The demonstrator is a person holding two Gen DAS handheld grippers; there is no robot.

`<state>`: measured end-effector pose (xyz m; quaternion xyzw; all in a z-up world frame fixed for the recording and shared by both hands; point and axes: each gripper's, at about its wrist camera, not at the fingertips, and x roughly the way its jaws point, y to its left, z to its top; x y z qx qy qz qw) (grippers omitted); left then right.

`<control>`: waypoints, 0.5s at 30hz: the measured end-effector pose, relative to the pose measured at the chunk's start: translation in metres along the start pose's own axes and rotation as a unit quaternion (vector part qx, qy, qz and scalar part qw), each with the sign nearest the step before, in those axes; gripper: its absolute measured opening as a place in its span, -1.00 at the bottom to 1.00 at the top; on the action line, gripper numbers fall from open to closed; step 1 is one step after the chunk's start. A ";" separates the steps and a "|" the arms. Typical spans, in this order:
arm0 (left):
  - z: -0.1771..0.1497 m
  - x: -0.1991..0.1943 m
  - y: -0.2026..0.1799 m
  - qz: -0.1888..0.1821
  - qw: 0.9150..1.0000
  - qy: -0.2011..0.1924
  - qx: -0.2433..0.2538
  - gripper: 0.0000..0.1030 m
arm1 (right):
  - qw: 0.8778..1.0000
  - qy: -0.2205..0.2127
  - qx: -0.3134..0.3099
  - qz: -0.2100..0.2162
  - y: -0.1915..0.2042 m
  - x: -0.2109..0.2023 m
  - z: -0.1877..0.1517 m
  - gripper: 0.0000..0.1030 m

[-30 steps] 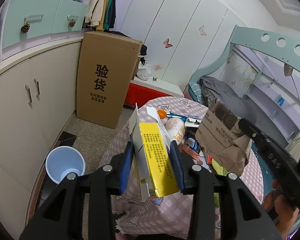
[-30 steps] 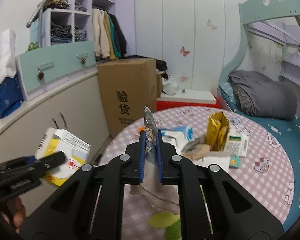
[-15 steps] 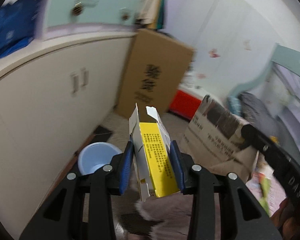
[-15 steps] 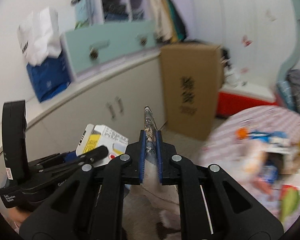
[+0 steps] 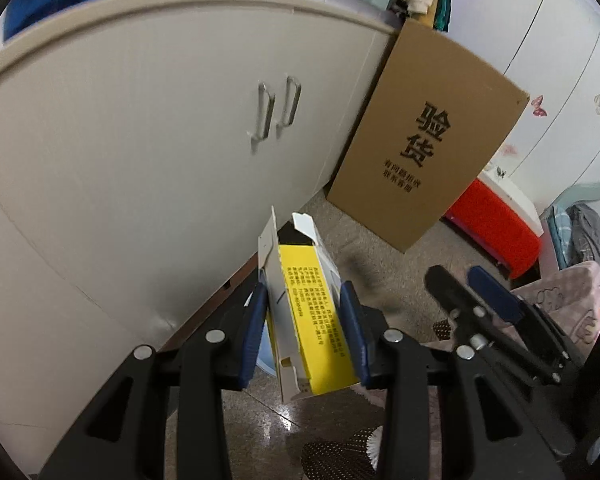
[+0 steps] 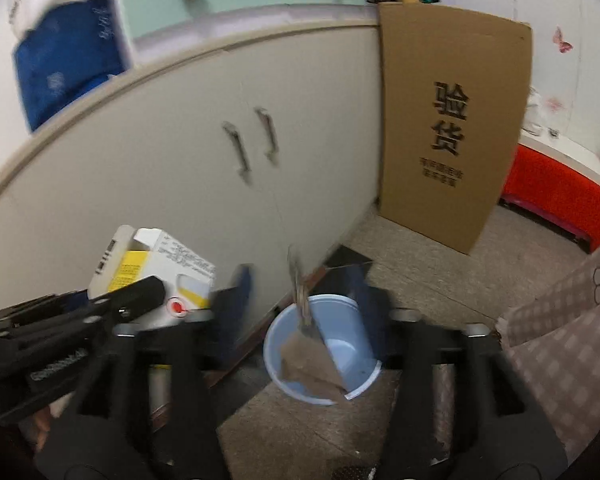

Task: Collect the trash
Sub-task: 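Carry both items to the blue wastebasket and open the right tool over it, then open the left tool to drop the yellow-white box into the wastebasket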

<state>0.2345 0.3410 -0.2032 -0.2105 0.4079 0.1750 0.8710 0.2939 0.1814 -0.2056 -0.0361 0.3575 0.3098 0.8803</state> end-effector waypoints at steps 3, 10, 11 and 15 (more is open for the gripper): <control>-0.003 0.015 0.000 0.004 1.000 0.014 0.004 -0.28 | 1.000 0.013 0.013 -0.003 -0.008 0.008 -0.008 0.13; -0.011 0.037 -0.010 0.001 0.999 0.036 0.020 -0.26 | 0.999 0.025 0.030 -0.035 -0.028 0.004 -0.024 0.34; -0.012 0.039 -0.012 0.000 0.999 0.039 0.022 -0.26 | 0.998 0.025 0.030 -0.042 -0.030 0.004 -0.026 0.36; -0.015 0.047 -0.019 0.000 0.999 0.045 0.031 -0.26 | 0.997 0.027 0.036 -0.057 -0.041 0.004 -0.029 0.41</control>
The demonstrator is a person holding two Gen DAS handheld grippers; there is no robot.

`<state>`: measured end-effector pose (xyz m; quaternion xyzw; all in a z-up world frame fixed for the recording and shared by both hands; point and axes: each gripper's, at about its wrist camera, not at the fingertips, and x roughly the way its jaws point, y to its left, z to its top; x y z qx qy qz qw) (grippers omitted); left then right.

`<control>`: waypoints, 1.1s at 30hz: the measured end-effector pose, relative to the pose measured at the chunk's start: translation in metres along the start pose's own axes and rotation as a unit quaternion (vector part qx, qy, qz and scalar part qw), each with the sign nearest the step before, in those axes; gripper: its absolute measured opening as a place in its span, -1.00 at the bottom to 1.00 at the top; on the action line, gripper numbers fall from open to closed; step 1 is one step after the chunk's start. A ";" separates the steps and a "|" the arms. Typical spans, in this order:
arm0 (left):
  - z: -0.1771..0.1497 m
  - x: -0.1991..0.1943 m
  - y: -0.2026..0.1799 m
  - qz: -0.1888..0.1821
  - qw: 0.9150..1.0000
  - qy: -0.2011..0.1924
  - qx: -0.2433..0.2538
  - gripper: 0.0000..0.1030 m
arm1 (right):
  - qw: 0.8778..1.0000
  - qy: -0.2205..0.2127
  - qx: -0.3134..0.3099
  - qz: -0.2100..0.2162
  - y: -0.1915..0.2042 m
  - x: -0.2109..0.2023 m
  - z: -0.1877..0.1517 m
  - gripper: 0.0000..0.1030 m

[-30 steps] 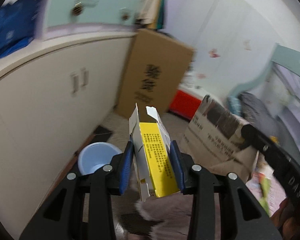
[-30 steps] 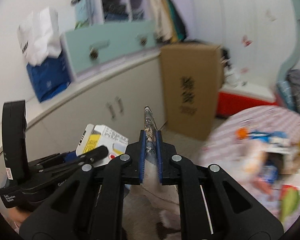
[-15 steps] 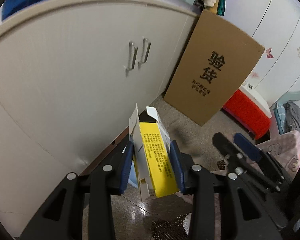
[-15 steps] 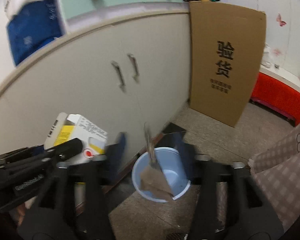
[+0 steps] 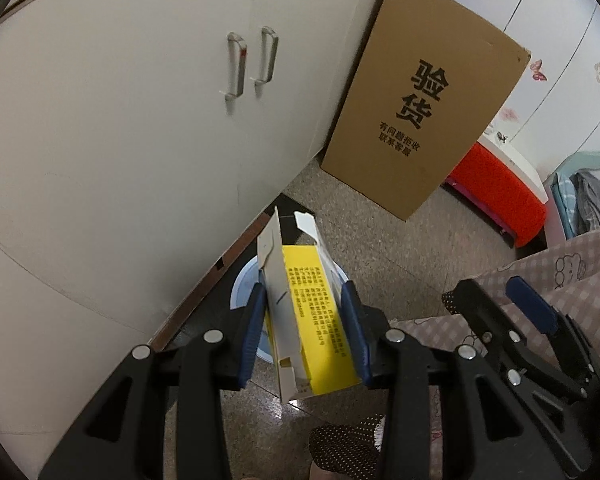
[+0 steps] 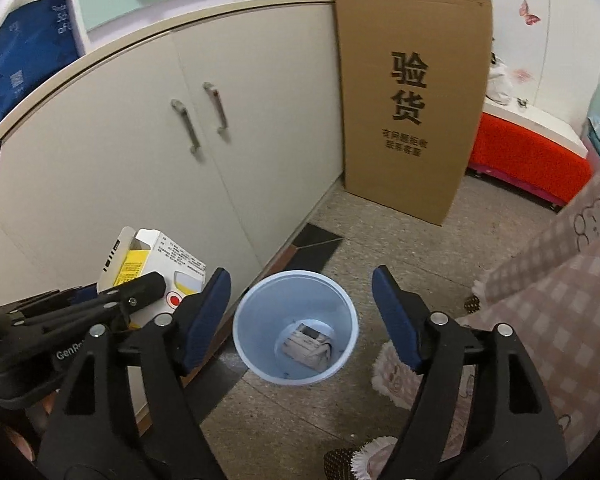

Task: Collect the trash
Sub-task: 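Open the left tool to drop the yellow-white box into the wastebasket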

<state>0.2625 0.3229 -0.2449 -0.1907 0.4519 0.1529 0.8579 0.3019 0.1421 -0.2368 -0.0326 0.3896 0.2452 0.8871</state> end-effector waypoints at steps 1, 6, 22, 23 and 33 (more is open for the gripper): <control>0.000 0.002 -0.002 0.000 1.000 0.002 0.001 -0.26 | 1.000 0.000 0.003 -0.003 -0.003 0.000 -0.001 0.41; 0.006 0.007 -0.018 -0.001 1.000 0.002 0.014 -0.24 | 0.999 -0.012 0.027 -0.021 -0.018 -0.003 0.001 0.42; 0.014 -0.011 -0.021 -0.001 0.999 -0.047 -0.022 0.71 | 0.998 -0.023 0.062 -0.020 -0.031 -0.033 -0.001 0.47; 0.013 -0.015 -0.021 0.000 0.999 -0.048 -0.020 0.71 | 0.998 -0.024 0.061 -0.019 -0.029 -0.036 -0.001 0.47; -0.011 -0.104 -0.028 -0.001 0.995 -0.097 -0.019 0.71 | 0.995 -0.055 0.078 0.023 -0.024 -0.122 0.007 0.48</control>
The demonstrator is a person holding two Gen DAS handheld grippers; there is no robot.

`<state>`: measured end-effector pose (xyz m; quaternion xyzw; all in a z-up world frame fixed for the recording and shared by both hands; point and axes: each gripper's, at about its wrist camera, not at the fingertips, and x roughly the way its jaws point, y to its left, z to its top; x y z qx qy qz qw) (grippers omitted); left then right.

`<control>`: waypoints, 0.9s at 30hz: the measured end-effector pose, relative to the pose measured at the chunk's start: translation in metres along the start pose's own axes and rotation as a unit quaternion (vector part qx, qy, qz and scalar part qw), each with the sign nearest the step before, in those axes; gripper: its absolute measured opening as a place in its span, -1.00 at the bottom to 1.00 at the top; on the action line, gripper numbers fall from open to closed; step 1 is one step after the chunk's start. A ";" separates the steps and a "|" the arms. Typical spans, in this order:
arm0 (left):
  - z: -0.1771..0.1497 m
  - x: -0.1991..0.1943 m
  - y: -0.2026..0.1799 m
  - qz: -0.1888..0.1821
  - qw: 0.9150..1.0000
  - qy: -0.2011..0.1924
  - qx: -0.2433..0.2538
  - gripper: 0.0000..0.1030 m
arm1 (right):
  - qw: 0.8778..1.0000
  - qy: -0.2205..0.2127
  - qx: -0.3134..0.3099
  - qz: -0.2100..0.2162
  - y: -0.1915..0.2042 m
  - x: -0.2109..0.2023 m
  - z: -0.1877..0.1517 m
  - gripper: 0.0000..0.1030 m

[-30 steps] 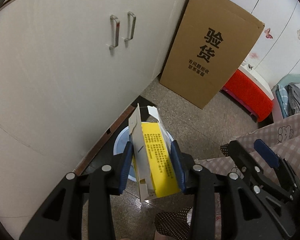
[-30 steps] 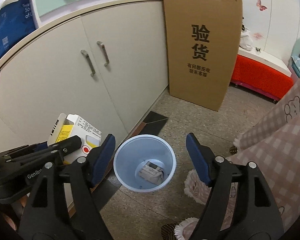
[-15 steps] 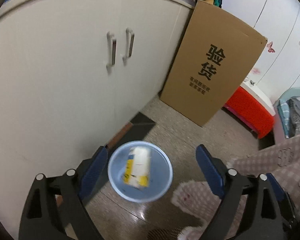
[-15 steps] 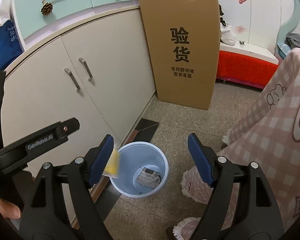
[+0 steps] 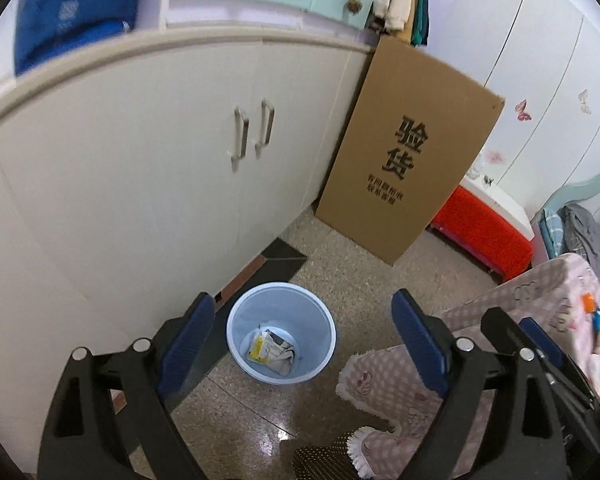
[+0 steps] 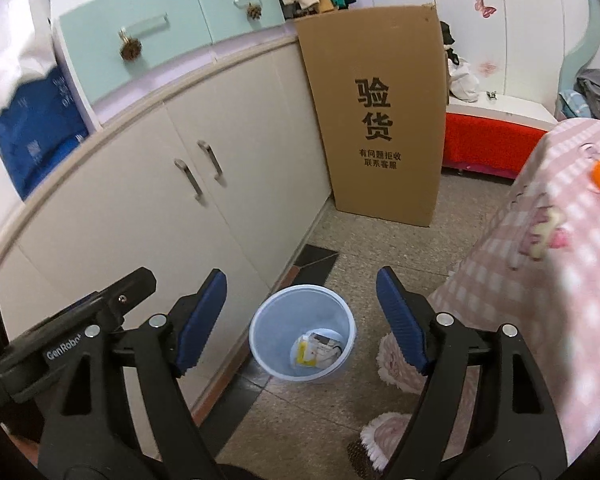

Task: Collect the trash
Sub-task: 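Open the left tool to drop the yellow-white box into the wastebasket, then grasp the white snack bag with the left tool while the right tool grasps the green leaf plush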

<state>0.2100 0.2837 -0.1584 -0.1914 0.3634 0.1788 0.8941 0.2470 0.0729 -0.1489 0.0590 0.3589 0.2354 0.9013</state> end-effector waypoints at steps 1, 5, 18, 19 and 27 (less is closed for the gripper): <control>-0.001 -0.012 0.001 0.000 1.000 -0.006 -0.001 0.71 | 1.000 -0.004 0.001 0.002 0.001 -0.010 0.001 0.48; -0.006 -0.060 -0.013 -0.011 0.999 -0.035 0.003 0.71 | 1.000 -0.026 -0.002 0.014 0.000 -0.059 0.006 0.48; -0.060 -0.129 -0.137 -0.104 0.987 -0.034 0.115 0.73 | 0.992 -0.055 0.065 -0.095 -0.116 -0.198 -0.045 0.50; -0.067 -0.130 -0.150 -0.115 0.985 -0.029 0.129 0.73 | 0.989 -0.058 0.068 -0.115 -0.126 -0.205 -0.051 0.50; -0.105 -0.126 -0.226 -0.143 0.963 -0.002 0.229 0.74 | 0.973 -0.028 0.115 -0.197 -0.201 -0.231 -0.078 0.56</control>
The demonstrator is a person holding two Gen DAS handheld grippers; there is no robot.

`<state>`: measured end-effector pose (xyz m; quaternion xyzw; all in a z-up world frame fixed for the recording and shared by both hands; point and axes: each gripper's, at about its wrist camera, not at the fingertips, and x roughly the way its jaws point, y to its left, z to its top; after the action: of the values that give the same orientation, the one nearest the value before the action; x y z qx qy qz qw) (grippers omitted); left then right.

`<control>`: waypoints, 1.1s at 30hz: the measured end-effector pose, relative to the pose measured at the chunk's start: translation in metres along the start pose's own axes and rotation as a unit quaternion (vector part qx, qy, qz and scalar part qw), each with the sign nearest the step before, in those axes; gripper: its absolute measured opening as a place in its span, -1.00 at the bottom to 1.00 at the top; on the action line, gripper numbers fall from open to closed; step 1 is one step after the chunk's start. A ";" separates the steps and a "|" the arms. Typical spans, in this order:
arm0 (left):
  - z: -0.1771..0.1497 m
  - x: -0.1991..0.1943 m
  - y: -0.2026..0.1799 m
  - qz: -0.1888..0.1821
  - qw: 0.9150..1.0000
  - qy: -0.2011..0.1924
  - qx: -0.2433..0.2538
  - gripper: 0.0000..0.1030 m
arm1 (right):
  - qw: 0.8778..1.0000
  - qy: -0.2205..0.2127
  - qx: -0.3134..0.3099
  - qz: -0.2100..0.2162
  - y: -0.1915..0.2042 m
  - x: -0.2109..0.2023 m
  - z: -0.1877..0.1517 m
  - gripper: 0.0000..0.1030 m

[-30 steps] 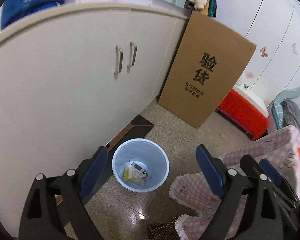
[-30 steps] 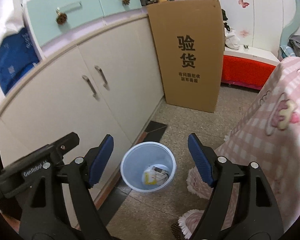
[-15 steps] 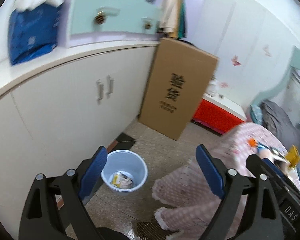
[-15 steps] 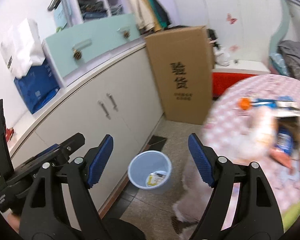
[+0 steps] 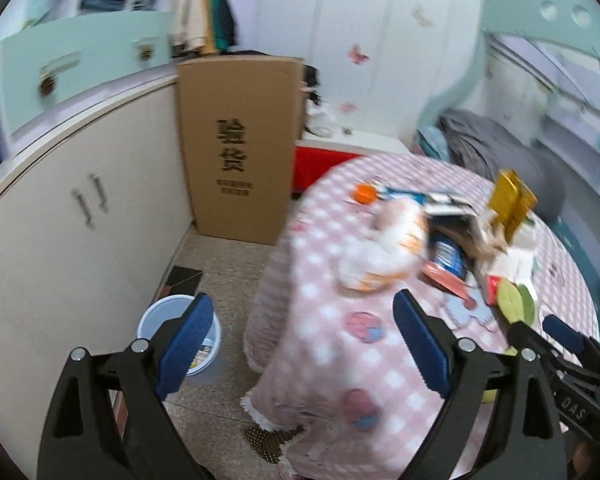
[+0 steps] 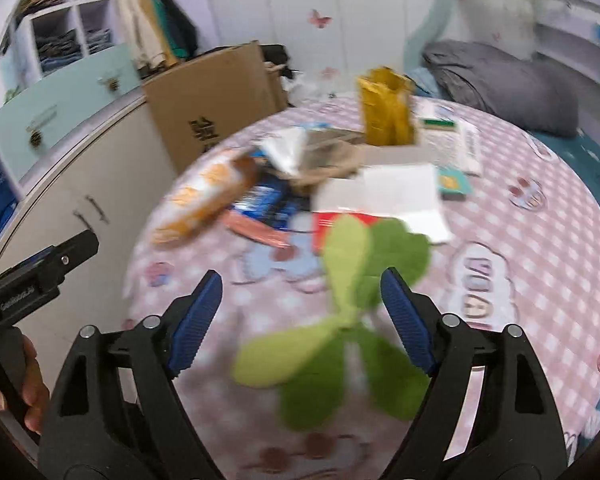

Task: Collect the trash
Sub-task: 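Grasp the white snack bag with the left tool while the right tool grasps the green leaf plush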

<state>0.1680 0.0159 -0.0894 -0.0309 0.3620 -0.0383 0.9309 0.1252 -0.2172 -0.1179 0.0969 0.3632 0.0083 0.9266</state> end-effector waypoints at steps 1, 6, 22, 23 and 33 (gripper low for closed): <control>0.000 0.005 -0.008 -0.006 1.000 0.008 0.011 0.74 | 1.000 0.010 0.000 -0.003 -0.004 0.005 0.000 0.56; 0.006 0.026 -0.038 -0.012 0.998 0.025 0.057 0.74 | 0.999 0.035 -0.013 0.001 -0.014 0.023 -0.001 0.31; 0.026 0.089 -0.068 -0.007 0.991 0.060 0.123 -0.36 | 0.998 0.003 -0.025 0.055 -0.017 0.005 0.007 -0.73; 0.027 0.088 -0.065 -0.010 0.992 0.061 0.114 -0.42 | 0.998 0.000 -0.025 0.058 -0.014 0.002 0.009 -0.73; 0.023 0.035 -0.023 -0.039 0.998 -0.005 0.040 -0.56 | 0.993 -0.014 -0.046 0.110 0.030 -0.005 0.028 -0.73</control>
<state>0.2084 -0.0092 -0.0938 -0.0078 0.3541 -0.0891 0.9309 0.1419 -0.1930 -0.0891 0.0936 0.3371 0.1254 0.9284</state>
